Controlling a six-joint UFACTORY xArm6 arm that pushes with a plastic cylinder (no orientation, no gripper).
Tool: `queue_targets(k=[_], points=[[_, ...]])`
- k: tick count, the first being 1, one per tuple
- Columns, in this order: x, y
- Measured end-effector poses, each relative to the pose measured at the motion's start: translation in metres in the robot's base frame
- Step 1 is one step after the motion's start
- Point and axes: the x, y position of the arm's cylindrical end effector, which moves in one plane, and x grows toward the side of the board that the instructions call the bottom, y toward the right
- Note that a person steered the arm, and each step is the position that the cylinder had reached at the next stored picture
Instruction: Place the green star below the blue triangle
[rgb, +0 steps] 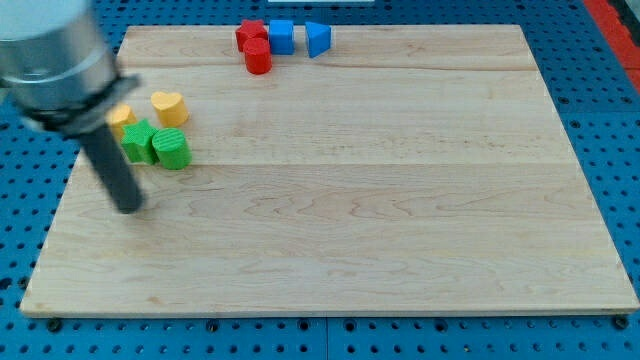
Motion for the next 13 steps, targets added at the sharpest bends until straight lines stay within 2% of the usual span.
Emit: queue_targets(k=[1, 2, 5, 7, 8, 9, 10, 12, 13], points=[[-0.027, -0.063], [-0.057, -0.054], [-0.124, 0.131], [-0.137, 0.156], [-0.164, 0.211], [-0.166, 0.21], [-0.137, 0.231], [-0.116, 0.31], [-0.129, 0.292]])
